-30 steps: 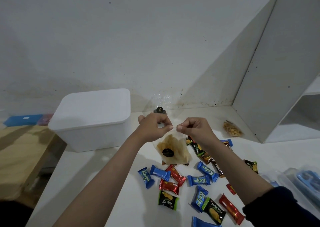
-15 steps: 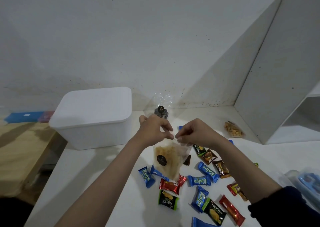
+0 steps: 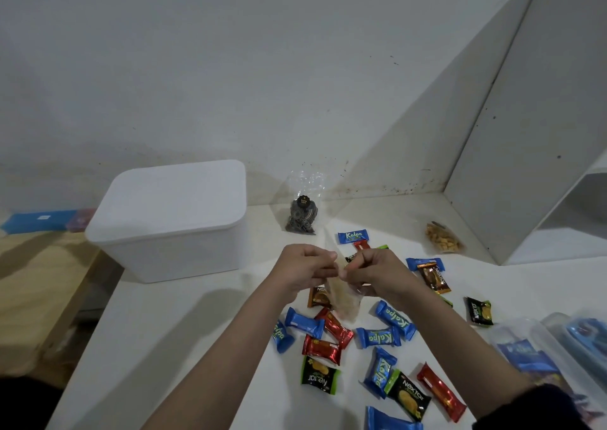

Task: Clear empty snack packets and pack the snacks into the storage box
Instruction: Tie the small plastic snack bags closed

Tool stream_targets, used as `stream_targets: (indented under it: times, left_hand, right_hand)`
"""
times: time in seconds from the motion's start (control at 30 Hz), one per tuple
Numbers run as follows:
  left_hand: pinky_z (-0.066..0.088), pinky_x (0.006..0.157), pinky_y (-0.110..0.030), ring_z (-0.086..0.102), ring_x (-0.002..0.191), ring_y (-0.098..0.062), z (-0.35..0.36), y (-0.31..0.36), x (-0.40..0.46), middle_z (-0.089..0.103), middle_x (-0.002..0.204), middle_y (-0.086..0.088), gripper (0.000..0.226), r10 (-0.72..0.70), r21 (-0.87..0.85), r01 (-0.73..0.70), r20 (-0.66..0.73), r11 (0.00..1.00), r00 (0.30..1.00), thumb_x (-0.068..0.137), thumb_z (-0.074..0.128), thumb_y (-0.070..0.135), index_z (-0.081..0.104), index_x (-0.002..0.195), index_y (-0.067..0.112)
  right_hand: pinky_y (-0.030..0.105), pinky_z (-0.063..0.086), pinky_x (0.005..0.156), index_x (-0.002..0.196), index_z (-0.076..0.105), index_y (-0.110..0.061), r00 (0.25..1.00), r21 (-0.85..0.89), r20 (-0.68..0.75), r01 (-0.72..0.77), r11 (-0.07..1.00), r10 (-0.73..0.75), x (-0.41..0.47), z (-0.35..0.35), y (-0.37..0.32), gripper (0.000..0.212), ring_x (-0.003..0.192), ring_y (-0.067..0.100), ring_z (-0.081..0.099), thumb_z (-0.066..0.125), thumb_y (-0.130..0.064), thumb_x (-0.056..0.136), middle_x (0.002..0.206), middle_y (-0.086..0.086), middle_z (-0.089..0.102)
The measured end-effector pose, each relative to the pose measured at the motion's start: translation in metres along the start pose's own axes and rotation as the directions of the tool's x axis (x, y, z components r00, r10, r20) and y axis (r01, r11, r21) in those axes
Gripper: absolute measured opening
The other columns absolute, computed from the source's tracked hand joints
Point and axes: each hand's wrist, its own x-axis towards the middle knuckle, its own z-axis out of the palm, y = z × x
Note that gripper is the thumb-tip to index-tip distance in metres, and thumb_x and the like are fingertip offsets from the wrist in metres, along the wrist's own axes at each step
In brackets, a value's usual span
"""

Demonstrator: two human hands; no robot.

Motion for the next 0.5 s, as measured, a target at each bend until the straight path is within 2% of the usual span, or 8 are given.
stream_targets:
  times: [0.1,0.2,0.27,0.37,0.43,0.5]
  left_hand:
    - [0.056,0.063,-0.025,0.070,0.062,-0.011,0.003,0.000,0.002,0.072,0.069,-0.007,0.004,0.031,-0.074,-0.031,-0.002,0.997,1.000,0.086,0.063,0.002,0.067,0.087,0.001]
    - [0.057,0.062,-0.024,0.069,0.061,-0.012,0.007,0.000,0.003,0.070,0.072,-0.008,0.009,0.047,-0.046,-0.048,-0.020,0.998,0.999,0.081,0.065,-0.004,0.067,0.081,0.004]
    - [0.056,0.060,-0.021,0.068,0.068,-0.014,0.010,-0.001,0.002,0.068,0.077,-0.008,0.015,0.051,-0.008,-0.051,-0.014,0.999,0.999,0.078,0.068,-0.008,0.066,0.080,0.007]
    - [0.057,0.062,-0.021,0.066,0.075,-0.016,0.014,-0.005,0.000,0.066,0.080,-0.008,0.025,0.069,0.018,-0.069,-0.006,0.997,0.998,0.075,0.065,-0.016,0.066,0.084,0.007]
    - [0.057,0.062,-0.022,0.065,0.073,-0.015,0.014,-0.005,0.000,0.065,0.080,-0.008,0.029,0.085,-0.006,-0.086,-0.017,0.996,0.996,0.074,0.061,-0.020,0.066,0.085,0.006]
    - [0.058,0.062,-0.021,0.064,0.071,-0.015,0.013,-0.003,0.001,0.065,0.080,-0.009,0.028,0.089,-0.031,-0.090,-0.031,0.995,0.996,0.075,0.060,-0.020,0.066,0.086,0.005]
  right_hand:
    - [0.026,0.052,0.057,0.064,0.059,-0.007,0.997,0.171,0.004,-0.071,0.983,0.071,-0.001,0.001,0.007,0.022,0.055,0.015,0.055,0.062,0.005,0.083,0.062,0.008,0.057]
    - [0.027,0.055,0.060,0.071,0.059,-0.006,0.992,0.243,-0.009,-0.117,0.963,0.123,-0.002,0.003,0.009,0.016,0.061,0.015,0.059,0.062,-0.002,0.086,0.069,0.010,0.060]
    - [0.028,0.058,0.065,0.079,0.062,-0.004,0.990,0.119,-0.069,-0.113,0.986,0.122,-0.004,0.005,0.009,0.007,0.067,0.017,0.065,0.062,-0.005,0.086,0.074,0.011,0.065]
    - [0.027,0.058,0.069,0.084,0.065,-0.007,0.988,-0.130,-0.154,-0.037,0.991,0.016,-0.005,0.010,0.005,0.004,0.071,0.015,0.071,0.064,-0.010,0.086,0.078,0.009,0.071]
    - [0.026,0.057,0.065,0.081,0.065,-0.007,0.981,-0.148,-0.188,0.012,0.989,-0.040,-0.005,0.013,0.004,0.006,0.067,0.014,0.071,0.063,-0.008,0.087,0.076,0.009,0.072]
    - [0.026,0.057,0.065,0.078,0.064,-0.007,0.975,-0.090,-0.217,0.022,0.996,-0.041,-0.006,0.013,0.003,0.010,0.065,0.014,0.070,0.062,-0.006,0.087,0.073,0.009,0.072]
